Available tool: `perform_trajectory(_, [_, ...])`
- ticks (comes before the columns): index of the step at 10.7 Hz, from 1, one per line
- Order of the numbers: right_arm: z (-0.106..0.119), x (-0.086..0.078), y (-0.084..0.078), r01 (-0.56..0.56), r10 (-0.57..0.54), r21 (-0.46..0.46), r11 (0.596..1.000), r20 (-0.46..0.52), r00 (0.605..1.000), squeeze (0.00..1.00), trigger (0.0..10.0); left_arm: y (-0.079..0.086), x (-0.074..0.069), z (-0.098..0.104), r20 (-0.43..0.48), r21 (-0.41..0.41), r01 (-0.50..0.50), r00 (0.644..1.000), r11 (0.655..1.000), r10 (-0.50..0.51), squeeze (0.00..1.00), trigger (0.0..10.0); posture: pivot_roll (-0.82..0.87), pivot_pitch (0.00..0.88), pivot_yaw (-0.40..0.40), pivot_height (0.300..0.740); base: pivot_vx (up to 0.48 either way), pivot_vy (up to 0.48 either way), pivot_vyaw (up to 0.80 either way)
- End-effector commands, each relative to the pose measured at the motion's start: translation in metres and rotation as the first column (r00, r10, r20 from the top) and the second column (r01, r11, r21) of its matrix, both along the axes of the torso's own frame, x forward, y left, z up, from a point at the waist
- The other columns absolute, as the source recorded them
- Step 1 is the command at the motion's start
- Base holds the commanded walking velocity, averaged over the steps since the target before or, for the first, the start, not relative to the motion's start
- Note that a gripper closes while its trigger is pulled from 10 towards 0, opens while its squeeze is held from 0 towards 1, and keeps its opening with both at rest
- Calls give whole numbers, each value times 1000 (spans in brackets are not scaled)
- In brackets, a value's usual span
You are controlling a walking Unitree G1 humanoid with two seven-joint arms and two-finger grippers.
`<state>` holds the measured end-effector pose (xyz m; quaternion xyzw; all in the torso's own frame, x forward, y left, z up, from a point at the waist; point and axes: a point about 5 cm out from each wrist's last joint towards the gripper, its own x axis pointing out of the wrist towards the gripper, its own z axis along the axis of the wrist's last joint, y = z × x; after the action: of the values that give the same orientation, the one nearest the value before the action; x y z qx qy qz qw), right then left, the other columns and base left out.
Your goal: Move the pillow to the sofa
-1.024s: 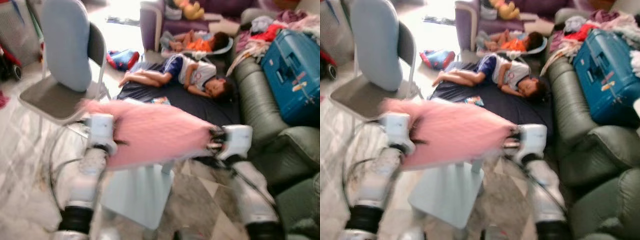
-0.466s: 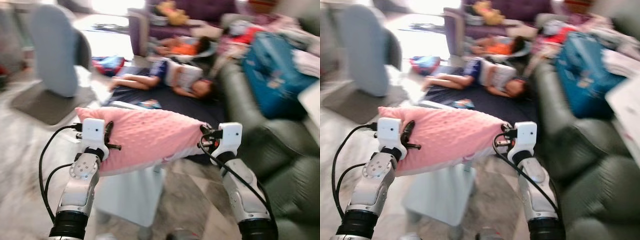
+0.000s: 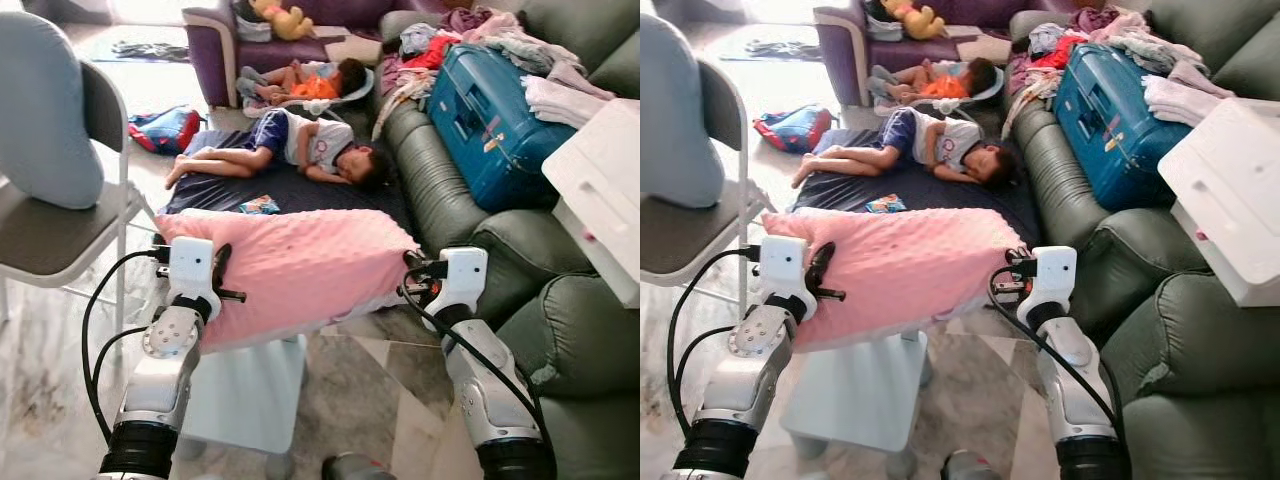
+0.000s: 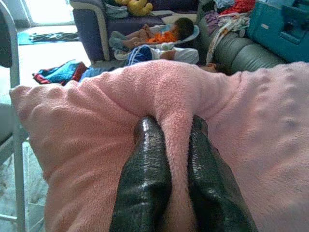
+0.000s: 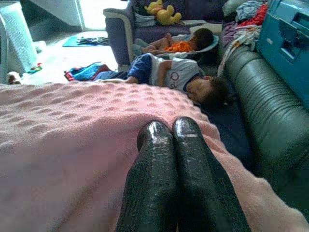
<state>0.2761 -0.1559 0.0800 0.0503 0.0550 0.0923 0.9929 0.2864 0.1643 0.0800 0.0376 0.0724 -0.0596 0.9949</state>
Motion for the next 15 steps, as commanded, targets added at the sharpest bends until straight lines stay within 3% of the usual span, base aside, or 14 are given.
perform_trajectory(1, [7,2,-4,17,-17,1,1000,25,1000,0,10000,-1,2,5,14,3,11,1000,1000,-12,0,10000,-16,0,-75,740,0,0,-425])
perform_trajectory(3, [6,3,-5,28,-28,5,1000,20,999,0,10000,-2,2,5,16,-2,12,1000,1000,-12,0,10000,-19,0,-77,740,0,0,0])
perform_trajectory(15, [8,2,-10,32,-32,-15,999,23,999,0,10000,-9,2,4,7,-20,36,999,999,-36,0,10000,-34,0,-79,740,-272,0,0])
